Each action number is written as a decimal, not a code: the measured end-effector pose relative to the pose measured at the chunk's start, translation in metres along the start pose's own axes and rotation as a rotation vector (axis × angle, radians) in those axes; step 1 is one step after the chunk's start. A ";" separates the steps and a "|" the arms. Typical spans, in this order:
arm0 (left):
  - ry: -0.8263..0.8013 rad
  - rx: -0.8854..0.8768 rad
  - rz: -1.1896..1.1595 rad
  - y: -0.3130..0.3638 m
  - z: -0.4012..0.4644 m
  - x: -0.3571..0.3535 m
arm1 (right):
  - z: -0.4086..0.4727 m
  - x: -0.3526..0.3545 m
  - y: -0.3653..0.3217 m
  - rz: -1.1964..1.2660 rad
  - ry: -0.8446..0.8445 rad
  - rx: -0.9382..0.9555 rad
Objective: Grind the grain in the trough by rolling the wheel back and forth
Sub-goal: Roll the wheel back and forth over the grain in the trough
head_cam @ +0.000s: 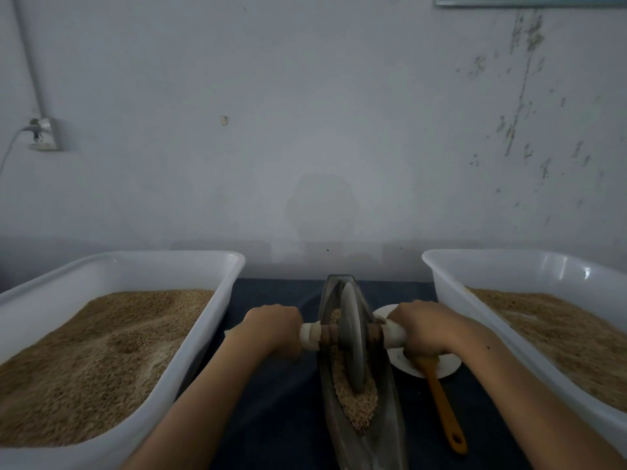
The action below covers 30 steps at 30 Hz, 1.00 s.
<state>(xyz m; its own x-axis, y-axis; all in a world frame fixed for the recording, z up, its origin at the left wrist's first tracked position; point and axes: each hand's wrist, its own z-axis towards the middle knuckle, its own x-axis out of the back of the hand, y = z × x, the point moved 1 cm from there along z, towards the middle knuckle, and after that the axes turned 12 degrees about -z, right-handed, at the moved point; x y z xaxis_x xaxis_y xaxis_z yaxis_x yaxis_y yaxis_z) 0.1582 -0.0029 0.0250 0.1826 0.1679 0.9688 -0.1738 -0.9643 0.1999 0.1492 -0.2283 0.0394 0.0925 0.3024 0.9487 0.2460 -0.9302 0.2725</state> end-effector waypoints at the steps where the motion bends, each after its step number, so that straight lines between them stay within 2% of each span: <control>1: 0.019 -0.003 0.001 0.000 0.000 0.000 | 0.000 0.000 0.000 -0.001 -0.003 -0.003; 4: 0.120 -0.012 0.018 0.001 0.000 -0.001 | 0.002 -0.003 -0.002 -0.011 0.081 -0.027; 9: 0.362 -0.043 0.040 0.003 -0.002 -0.005 | 0.009 -0.016 -0.006 -0.045 0.455 -0.096; 11: 0.428 -0.056 0.050 0.005 -0.003 -0.006 | 0.012 -0.020 -0.006 -0.044 0.529 -0.106; 14: 0.404 -0.055 0.086 0.006 -0.003 -0.005 | 0.012 -0.020 -0.003 -0.003 0.445 -0.094; 20: 0.084 0.006 0.037 0.002 -0.001 0.000 | 0.009 -0.008 0.002 -0.002 0.114 -0.003; 23: 0.060 0.013 0.034 0.001 0.000 -0.001 | 0.008 -0.006 0.003 0.018 0.043 0.001; 26: 0.128 -0.001 0.044 0.002 0.001 -0.002 | 0.007 -0.008 0.002 0.021 0.086 -0.006; 30: 0.297 -0.033 0.033 0.000 0.002 -0.006 | 0.007 -0.011 -0.004 -0.026 0.342 -0.070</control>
<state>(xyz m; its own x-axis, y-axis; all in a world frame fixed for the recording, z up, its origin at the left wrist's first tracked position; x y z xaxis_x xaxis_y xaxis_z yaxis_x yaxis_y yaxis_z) 0.1595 -0.0044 0.0192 -0.1138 0.1939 0.9744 -0.2071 -0.9639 0.1676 0.1537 -0.2260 0.0270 -0.2443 0.2495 0.9371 0.1764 -0.9388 0.2959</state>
